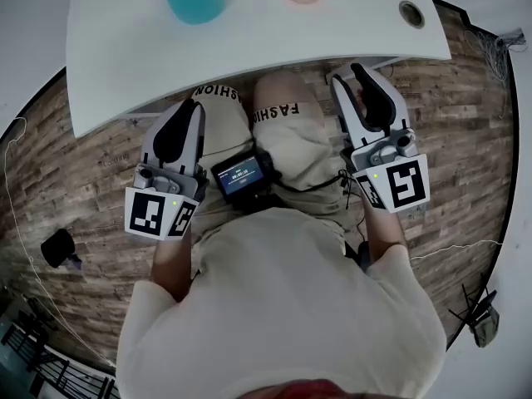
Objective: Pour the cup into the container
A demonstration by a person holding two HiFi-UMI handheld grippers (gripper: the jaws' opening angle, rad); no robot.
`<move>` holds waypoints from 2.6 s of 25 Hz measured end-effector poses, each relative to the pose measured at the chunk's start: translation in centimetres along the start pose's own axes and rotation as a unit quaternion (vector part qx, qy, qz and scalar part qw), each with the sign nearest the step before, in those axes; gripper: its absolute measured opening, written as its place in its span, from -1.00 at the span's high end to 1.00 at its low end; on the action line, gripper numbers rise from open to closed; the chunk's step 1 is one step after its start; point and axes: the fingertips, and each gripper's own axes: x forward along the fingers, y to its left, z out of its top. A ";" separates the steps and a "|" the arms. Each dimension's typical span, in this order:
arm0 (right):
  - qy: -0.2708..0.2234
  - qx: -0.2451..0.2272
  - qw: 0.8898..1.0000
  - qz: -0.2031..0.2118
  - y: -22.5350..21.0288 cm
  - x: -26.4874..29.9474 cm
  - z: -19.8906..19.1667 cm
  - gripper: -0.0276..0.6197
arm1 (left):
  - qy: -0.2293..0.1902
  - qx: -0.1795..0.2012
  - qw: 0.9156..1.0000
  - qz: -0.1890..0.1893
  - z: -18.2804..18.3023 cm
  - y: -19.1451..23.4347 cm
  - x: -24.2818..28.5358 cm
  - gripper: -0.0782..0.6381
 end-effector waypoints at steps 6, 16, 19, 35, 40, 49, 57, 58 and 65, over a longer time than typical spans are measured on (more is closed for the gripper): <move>0.003 -0.004 1.000 0.008 -0.5 1.8 0.7 0.54 | 0.001 0.003 1.000 -0.002 0.9 1.0 0.5 0.64; 0.014 -0.008 1.000 0.015 -1.9 4.7 1.1 0.51 | 0.002 0.009 1.000 0.001 1.8 2.7 0.9 0.64; 0.018 -0.007 1.000 0.022 -2.0 5.7 1.2 0.48 | -0.002 0.012 1.000 0.001 2.2 3.2 0.6 0.64; 0.037 -0.011 0.998 0.055 -3.3 8.8 2.1 0.34 | 0.000 0.031 0.999 0.010 4.9 4.4 1.4 0.64; 0.048 -0.009 0.997 0.064 -4.0 9.7 2.2 0.30 | 0.003 0.037 0.999 0.010 5.6 4.8 1.4 0.64; 0.073 -0.013 0.993 0.096 -4.6 12.2 1.6 0.16 | 0.006 0.039 0.999 0.019 6.0 6.2 1.4 0.64; 0.088 -0.021 0.988 0.123 -5.1 13.7 1.5 0.04 | 0.007 0.038 0.999 0.025 6.4 7.1 1.5 0.64; 0.089 -0.022 0.988 0.125 -5.1 13.8 1.5 0.02 | 0.006 0.037 0.999 0.026 6.4 7.1 1.5 0.64; 0.093 -0.012 0.985 0.148 -5.6 14.6 1.2 -0.05 | 0.006 0.030 0.999 0.025 6.4 7.4 1.5 0.64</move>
